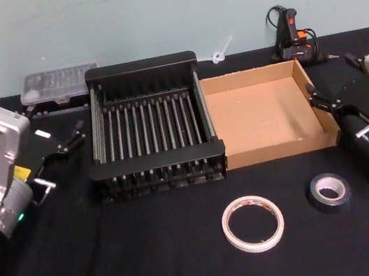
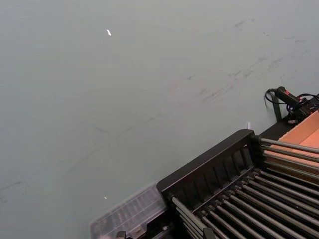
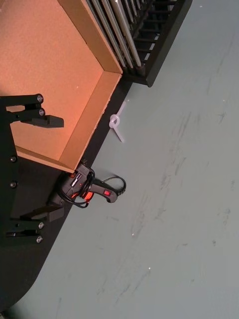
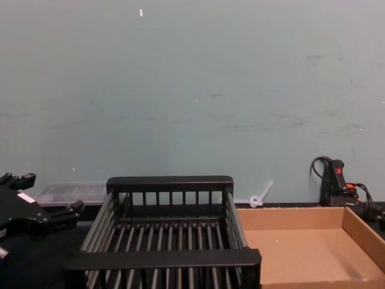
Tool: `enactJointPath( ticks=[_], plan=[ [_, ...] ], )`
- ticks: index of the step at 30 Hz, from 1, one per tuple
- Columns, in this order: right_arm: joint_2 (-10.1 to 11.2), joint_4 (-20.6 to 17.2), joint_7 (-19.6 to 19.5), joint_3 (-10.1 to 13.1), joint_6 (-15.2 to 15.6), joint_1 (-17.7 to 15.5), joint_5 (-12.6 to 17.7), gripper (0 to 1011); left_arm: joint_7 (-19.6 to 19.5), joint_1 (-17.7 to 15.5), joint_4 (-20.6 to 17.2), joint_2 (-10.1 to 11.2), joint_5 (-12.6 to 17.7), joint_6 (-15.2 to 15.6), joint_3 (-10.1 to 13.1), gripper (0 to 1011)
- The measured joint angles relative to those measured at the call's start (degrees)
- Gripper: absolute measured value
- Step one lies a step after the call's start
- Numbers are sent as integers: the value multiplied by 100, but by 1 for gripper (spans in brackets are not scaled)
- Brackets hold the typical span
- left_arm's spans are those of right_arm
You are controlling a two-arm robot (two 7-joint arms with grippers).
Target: Pick up the white tape and place it into the black box , Pick up the silver tape and place it into the brown box.
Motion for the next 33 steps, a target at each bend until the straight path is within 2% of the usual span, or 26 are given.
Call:
enactJointPath(
  ticks=[11, 22, 33],
  plan=[
    [-16, -11, 4, 45, 0, -21, -44, 1002, 0, 0, 0, 0, 0, 0, 0, 1001],
    [-28, -189, 197, 256, 33, -187, -30, 1002, 0, 0, 0, 0, 0, 0, 0, 1001],
    [34, -458, 392, 462, 195, -426, 49, 1002, 0, 0, 0, 0, 0, 0, 0, 1001]
  ],
)
